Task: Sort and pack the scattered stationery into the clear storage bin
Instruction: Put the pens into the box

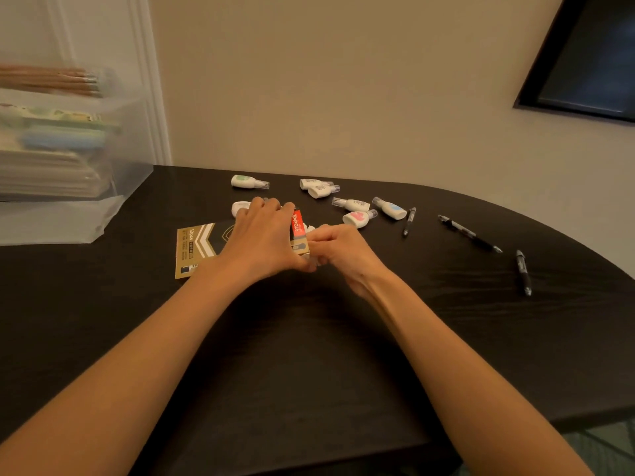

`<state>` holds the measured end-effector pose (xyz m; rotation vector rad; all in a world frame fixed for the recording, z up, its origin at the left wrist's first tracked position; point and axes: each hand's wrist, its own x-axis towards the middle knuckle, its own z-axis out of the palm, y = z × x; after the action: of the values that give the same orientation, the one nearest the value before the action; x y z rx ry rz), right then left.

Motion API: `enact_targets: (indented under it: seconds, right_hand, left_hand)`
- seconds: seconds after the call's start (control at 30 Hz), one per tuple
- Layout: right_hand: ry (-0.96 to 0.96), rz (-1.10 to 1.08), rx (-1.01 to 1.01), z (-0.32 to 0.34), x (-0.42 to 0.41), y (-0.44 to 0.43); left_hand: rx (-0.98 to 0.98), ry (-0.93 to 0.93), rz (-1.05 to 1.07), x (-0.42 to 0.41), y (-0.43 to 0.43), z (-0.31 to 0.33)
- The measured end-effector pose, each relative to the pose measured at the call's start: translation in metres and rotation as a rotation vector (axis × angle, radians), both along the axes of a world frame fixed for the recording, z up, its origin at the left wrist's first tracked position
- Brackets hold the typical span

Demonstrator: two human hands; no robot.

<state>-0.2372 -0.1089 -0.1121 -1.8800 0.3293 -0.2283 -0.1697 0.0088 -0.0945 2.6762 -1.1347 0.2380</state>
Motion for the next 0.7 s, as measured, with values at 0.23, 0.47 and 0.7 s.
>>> enact_targets:
  seconds: [0.23,0.47,0.7]
  right_hand:
    - [-0.135,-0.100,0.173,0.003,-0.010,-0.059]
    - [0.117,-0.926,-0.364,-0.029,0.016,-0.147]
    - [0.353,-0.802,-0.589,-0.027,0.030,-0.169]
  left_hand:
    - [0.011,0.000,-0.018,-0.005,-0.039,0.006]
    - [0.079,-0.005,0.030,0.001,-0.078,0.004]
    - [0.105,-0.011,0.033,0.010,-0.086,-0.003]
